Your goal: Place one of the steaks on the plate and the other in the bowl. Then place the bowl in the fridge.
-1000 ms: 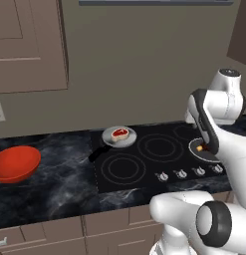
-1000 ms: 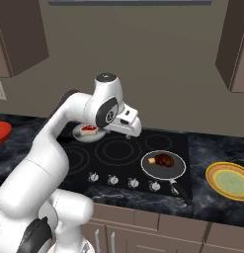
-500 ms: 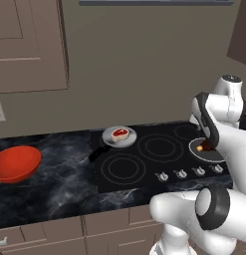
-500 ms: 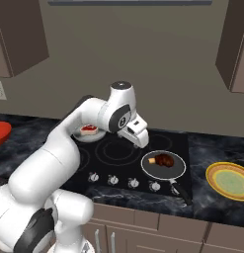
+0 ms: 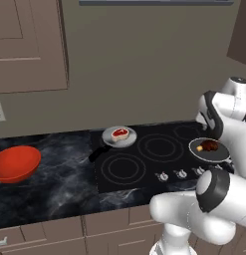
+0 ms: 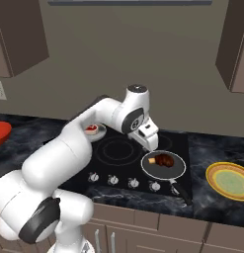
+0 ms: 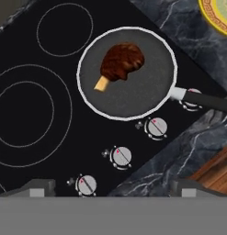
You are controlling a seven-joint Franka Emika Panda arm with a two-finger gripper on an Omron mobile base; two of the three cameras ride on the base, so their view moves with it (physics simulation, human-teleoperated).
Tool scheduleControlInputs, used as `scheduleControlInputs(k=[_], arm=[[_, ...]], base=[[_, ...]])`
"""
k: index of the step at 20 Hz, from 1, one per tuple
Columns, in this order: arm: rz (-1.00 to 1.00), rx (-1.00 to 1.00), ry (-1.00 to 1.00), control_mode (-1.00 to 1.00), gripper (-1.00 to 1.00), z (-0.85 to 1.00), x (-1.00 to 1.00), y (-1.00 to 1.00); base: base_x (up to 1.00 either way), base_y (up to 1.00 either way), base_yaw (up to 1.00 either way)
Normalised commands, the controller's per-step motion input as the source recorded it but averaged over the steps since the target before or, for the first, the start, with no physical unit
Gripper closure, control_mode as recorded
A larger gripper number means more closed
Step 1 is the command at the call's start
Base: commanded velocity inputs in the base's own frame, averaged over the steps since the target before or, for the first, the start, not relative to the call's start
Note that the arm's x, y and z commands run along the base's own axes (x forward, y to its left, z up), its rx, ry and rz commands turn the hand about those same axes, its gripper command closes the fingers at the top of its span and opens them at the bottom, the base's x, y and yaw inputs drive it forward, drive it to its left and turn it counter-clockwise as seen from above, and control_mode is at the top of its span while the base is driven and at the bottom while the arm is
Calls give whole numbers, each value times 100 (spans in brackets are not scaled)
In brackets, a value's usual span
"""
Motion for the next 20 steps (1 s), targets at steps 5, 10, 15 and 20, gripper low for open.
scheduleControlInputs(k=[5, 10, 15, 20], arm=[[-8, 1, 0, -100, -100, -17, 11, -14], [-10, 0, 0, -100, -100, -22, 24, -6], [-6, 1, 1, -100, -100, -29, 25, -29], [-3, 0, 1, -100, -100, -44, 16, -28]], base=[[0, 0, 0], [0, 0, 0], [0, 0, 0], [0, 0, 0]])
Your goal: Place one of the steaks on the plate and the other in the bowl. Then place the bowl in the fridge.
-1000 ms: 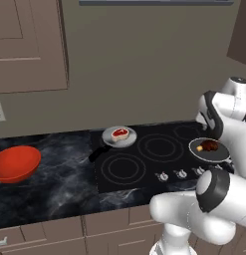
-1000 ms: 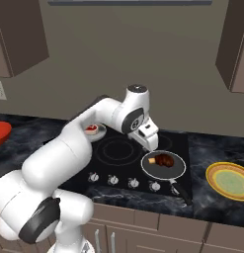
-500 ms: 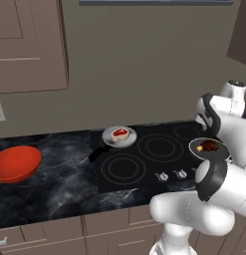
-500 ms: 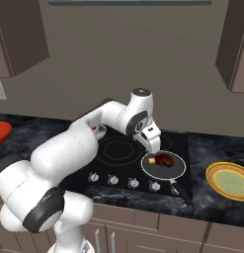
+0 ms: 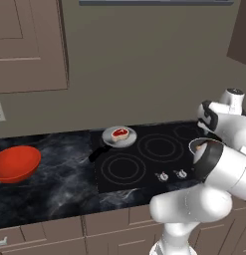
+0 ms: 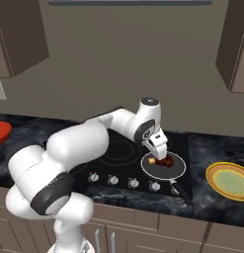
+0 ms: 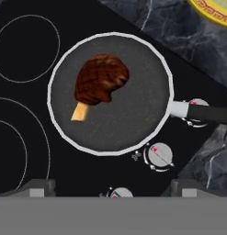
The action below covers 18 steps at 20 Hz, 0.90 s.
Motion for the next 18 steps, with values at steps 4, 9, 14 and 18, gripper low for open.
scheduleControlInputs(k=[4, 9, 14, 18], arm=[[-2, 0, 0, -100, -100, -39, 17, -7], [-4, 0, 0, -100, -100, -36, 19, -1], [-4, 0, 0, -100, -100, -32, 18, -5], [-4, 0, 0, -100, -100, -23, 15, -13]], base=[[0, 0, 0], [0, 0, 0], [0, 0, 0], [0, 0, 0]])
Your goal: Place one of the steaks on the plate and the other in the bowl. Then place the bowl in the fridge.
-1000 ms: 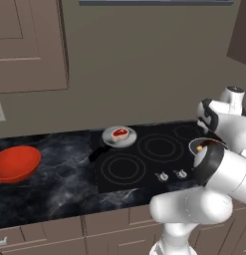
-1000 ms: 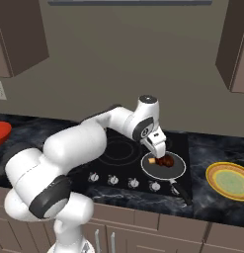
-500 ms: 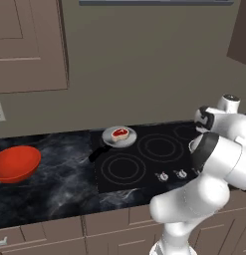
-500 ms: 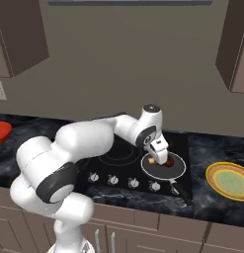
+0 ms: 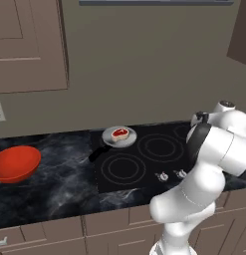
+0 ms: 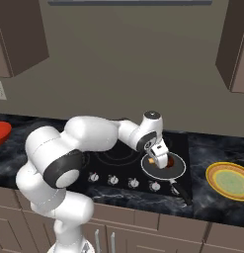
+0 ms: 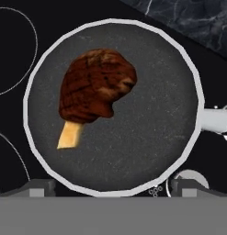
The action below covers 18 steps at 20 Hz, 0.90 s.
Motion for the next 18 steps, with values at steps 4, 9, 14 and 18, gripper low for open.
scheduleControlInputs(k=[4, 9, 14, 18], arm=[[-4, 0, 0, -100, -100, -16, 15, -15], [-4, 0, 0, -100, -100, -13, 26, -5], [-4, 0, 0, -100, -100, -10, 30, -1], [-3, 0, 0, -100, -100, -19, 20, -11]], base=[[0, 0, 0], [0, 0, 0], [0, 0, 0], [0, 0, 0]])
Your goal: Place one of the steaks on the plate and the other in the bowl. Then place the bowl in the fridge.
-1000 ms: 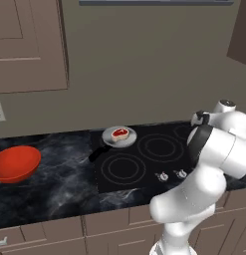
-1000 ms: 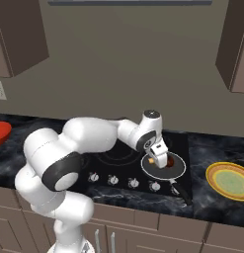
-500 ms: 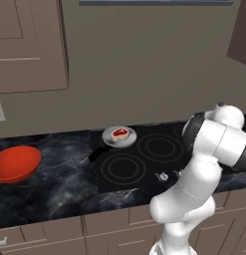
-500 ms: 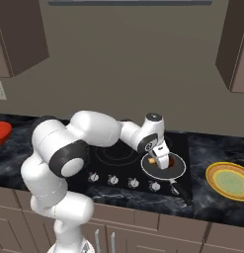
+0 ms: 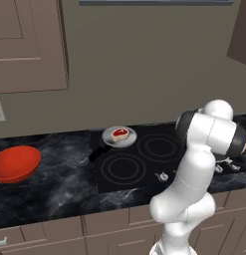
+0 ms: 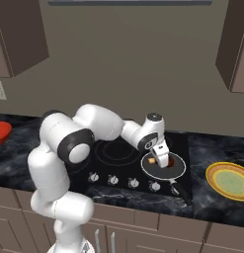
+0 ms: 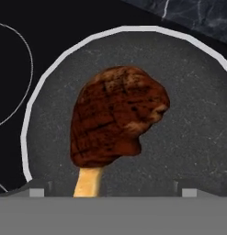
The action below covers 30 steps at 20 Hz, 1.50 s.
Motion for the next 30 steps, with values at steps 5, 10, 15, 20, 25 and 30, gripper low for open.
scheduleControlInputs(k=[5, 10, 15, 20, 25, 30], arm=[[-3, 0, 0, -100, -100, -24, 18, -15], [-3, 0, 0, -100, -100, -25, 21, -10], [-3, 0, 0, -100, -100, -24, 21, -8], [-3, 0, 0, -100, 100, -43, 4, -3], [0, 0, 0, -100, 100, -3, -4, 0], [0, 6, 0, -100, 100, 51, -29, -16]], base=[[0, 0, 0], [0, 0, 0], [0, 0, 0], [0, 0, 0], [0, 0, 0], [0, 0, 0]])
